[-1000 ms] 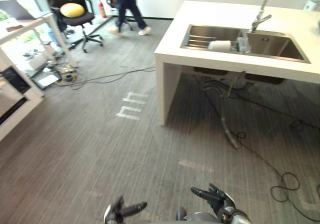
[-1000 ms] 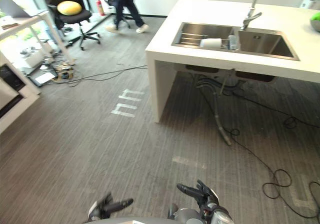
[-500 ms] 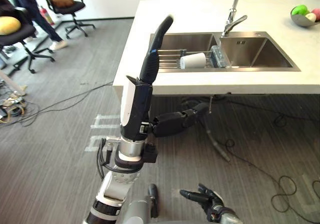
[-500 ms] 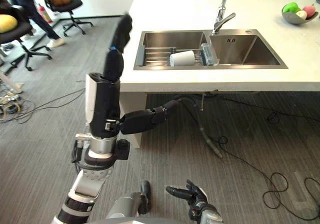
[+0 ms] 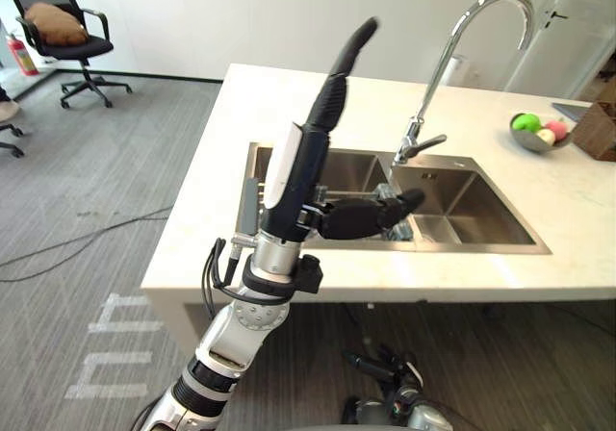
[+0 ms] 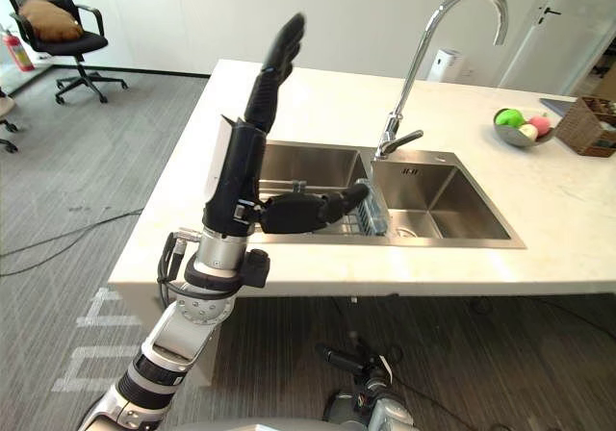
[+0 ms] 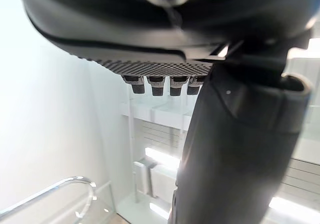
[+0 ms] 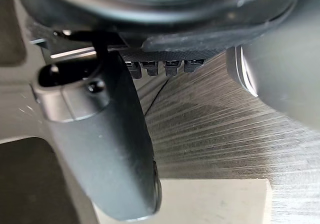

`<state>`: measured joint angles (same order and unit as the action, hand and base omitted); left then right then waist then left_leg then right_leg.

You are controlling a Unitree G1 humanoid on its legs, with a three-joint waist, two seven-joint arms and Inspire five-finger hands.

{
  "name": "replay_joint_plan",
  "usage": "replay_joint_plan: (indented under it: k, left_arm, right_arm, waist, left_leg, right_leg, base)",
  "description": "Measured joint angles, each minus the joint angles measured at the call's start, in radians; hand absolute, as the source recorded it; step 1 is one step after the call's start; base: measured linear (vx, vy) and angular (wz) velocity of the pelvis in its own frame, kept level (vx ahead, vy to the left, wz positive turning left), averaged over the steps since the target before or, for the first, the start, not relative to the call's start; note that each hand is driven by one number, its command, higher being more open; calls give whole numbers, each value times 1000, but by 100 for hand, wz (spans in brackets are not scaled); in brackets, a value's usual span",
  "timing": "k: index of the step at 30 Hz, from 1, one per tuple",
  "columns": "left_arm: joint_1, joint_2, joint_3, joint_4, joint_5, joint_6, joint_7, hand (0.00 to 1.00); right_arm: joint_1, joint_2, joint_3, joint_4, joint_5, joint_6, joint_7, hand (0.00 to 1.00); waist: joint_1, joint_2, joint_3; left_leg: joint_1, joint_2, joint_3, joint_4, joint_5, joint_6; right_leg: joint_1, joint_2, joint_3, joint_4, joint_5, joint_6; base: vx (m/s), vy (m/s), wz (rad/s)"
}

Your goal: Walk over to the sink, pick up the cup, carry it to the dishwasher, place the cup inside the dishwasher, then close the dishwasher door

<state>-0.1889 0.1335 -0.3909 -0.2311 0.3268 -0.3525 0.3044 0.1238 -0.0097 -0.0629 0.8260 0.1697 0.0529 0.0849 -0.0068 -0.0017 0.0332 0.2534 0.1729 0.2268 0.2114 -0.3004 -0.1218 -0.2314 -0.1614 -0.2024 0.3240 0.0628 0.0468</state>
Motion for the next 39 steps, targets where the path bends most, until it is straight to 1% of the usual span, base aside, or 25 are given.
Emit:
replay_joint_plan:
  k: [1, 2, 4, 5, 6, 7, 8, 9, 10, 11, 12, 13, 14, 16, 17, 18, 19, 20, 22, 23, 26, 31, 35, 39]
  left_arm:
    - [3, -27, -13, 36, 16, 21, -6, 100]
    - [3, -33, -27, 51, 47, 39, -6, 100]
    - [2, -22, -30, 46, 87, 39, -6, 100]
    - [4, -10, -29, 46, 106, 40, -6, 100]
    - [7, 4, -29, 46, 119, 42, -9, 100]
    - [9, 12, -29, 46, 129, 43, -15, 100]
    - [9, 19, -29, 46, 140, 49, -33, 100]
    - [8, 24, -29, 45, 147, 56, -64, 100]
    - [9, 27, -30, 46, 160, 57, -87, 100]
    - [7, 34, -30, 43, 182, 60, -115, 100]
    - [0, 53, -30, 43, 210, 73, -147, 100]
    - [-2, 79, -32, 49, 227, 86, -171, 100]
    - [-4, 102, -33, 53, 229, 106, -199, 100]
    - [-33, 147, -33, 93, 236, 148, -248, 100]
    - [-59, 174, -36, 139, 251, 180, -284, 100]
    - [-70, 183, -38, 162, 254, 197, -302, 100]
    - [-86, 207, -41, 205, 266, 231, -338, 100]
    - [-89, 228, -44, 239, 279, 257, -367, 100]
    - [-89, 263, -52, 260, 282, 285, -425, 100]
    - [-89, 285, -52, 265, 281, 293, -448, 100]
    - [-89, 317, -52, 265, 259, 321, -485, 100]
    - [-89, 329, -52, 265, 240, 360, -505, 100]
    - [-101, 335, -52, 264, 203, 396, -517, 100]
    - [-141, 328, -55, 263, 195, 415, -536, 100]
  right_arm:
    - [-4, -23, 15, -12, -23, 26, 21, 100]
    - [-10, -32, 29, -10, -40, 51, 36, 100]
    - [-20, -40, 51, -6, -46, 61, 50, 100]
    - [-33, -49, 57, 7, -45, 63, 60, 100]
    - [-37, -54, 64, 16, -45, 68, 69, 100]
    - [-36, -59, 72, 19, -45, 70, 73, 100]
    - [-33, -66, 76, 26, -45, 78, 83, 100]
    - [-33, -71, 82, 36, -45, 90, 94, 100]
    - [-35, -74, 88, 50, -45, 99, 97, 100]
    - [-35, -89, 87, 70, -45, 99, 99, 100]
    - [-44, -107, 87, 89, -44, 100, 106, 100]
    - [-47, -112, 84, 95, -44, 99, 107, 100]
    - [-49, -114, 83, 92, -44, 99, 108, 100]
    - [-52, -115, 67, 95, -41, 98, 112, 100]
    - [-59, -115, 66, 109, -36, 100, 112, 100]
    - [-62, -116, 66, 113, -36, 100, 112, 100]
    - [-67, -116, 62, 119, -36, 99, 112, 100]
    - [-68, -116, 59, 122, -36, 99, 111, 100]
    - [-68, -116, 50, 125, -36, 99, 111, 100]
    - [-74, -116, 51, 129, -36, 101, 107, 100]
    - [-77, -116, 53, 131, -37, 112, 103, 100]
    - [-84, -118, 90, 128, -36, 123, 82, 100]
    - [-90, -118, 114, 119, -36, 129, 70, 100]
    - [-90, -118, 118, 113, -36, 133, 68, 100]
  waist:
    - [10, 32, -2]
    - [16, 49, -11]
    - [16, 48, -10]
    - [20, 46, -9]
    - [21, 45, -8]
    - [20, 45, -7]
    - [20, 43, -5]
    - [19, 36, 0]
    - [21, 38, -4]
    - [19, 41, -6]
    - [19, 54, -7]
    - [15, 63, -15]
    - [8, 60, -19]
    - [-12, 65, -18]
    - [-15, 65, -18]
    - [-18, 65, -18]
    - [-28, 65, -18]
    - [-37, 66, -17]
    - [-37, 67, -16]
    - [-37, 67, -16]
    - [-38, 67, -14]
    - [-45, 62, -10]
    - [-64, 62, -9]
    - [-65, 62, -9]
  left_leg:
    - [-2, 30, 5, 14, 8, 5]
    - [4, 44, 17, 6, 40, 1]
    - [5, 55, 21, -1, 78, -6]
    - [0, 57, 19, 19, 97, -2]
    - [-18, 62, 10, 72, 108, 7]
    - [-41, 68, 0, 131, 115, 16]
    - [-91, 83, -18, 243, 135, 33]
    - [-163, 115, -40, 392, 149, 31]
    - [-195, 132, -28, 426, 97, 17]
    - [-227, 128, -13, 361, 63, 29]
    - [-241, 112, 9, 218, 101, 30]
    - [-227, 104, 26, 163, 106, 22]
    - [-202, 85, 25, 93, 118, 4]
    - [-168, 59, 24, -27, 135, -11]
    - [-146, 39, 19, -89, 159, -12]
    - [-138, 29, 19, -110, 169, -10]
    - [-132, 8, 15, -134, 187, -4]
    - [-127, -7, 13, -139, 195, 4]
    - [-123, -19, 14, -140, 195, 5]
    - [-123, -22, 15, -144, 195, 5]
    - [-121, -20, 16, -167, 195, 5]
    - [-114, -22, 26, -180, 195, 6]
    - [-109, -22, 34, -195, 197, 4]
    - [-115, -20, 50, -198, 197, 3]
  right_leg:
    - [25, 29, -20, -30, -9, -10]
    - [31, 48, -24, -39, -20, -17]
    - [32, 66, -22, -51, -34, -25]
    - [37, 77, -18, -57, -47, -25]
    - [53, 79, -19, -70, -53, -23]
    - [71, 80, -21, -88, -56, -20]
    - [106, 83, -26, -128, -55, -24]
    - [164, 84, -42, -192, -44, -34]
    - [193, 87, -54, -223, -37, -38]
    - [204, 87, -63, -241, -25, -40]
    - [207, 93, -65, -253, -18, -29]
    - [213, 96, -61, -266, -6, -18]
    - [212, 92, -63, -284, 7, -10]
    - [210, 87, -81, -313, 23, -2]
    - [215, 80, -87, -335, 37, 2]
    - [220, 74, -90, -347, 42, 5]
    - [229, 58, -96, -364, 52, 12]
    - [241, 46, -99, -380, 60, 19]
    - [253, 36, -97, -393, 67, 24]
    - [254, 35, -97, -403, 74, 23]
    - [248, 40, -99, -409, 85, 20]
    - [246, 40, -88, -414, 90, 16]
    - [238, 42, -79, -415, 90, 17]
    - [222, 42, -69, -410, 96, 24]
  base:
    - [362, -202, -3]
    - [339, -203, -6]
    - [261, -190, -15]
    - [224, -210, -14]
    - [148, -165, -6]
    - [103, -113, 7]
    - [97, -78, 28]
    - [128, -57, 36]
    - [150, -34, 38]
    - [138, 12, 18]
    - [139, 60, 7]
    - [132, 78, 0]
    - [131, 72, 4]
    - [115, 85, 23]
    - [88, 98, 26]
    - [53, 89, 20]
    - [19, 71, 19]
    - [13, 65, 15]
    - [-13, 51, 3]
    - [-29, 35, 1]
    - [-63, -2, 1]
    - [-84, -7, -6]
    - [-25, -5, -7]
    - [38, 14, -8]
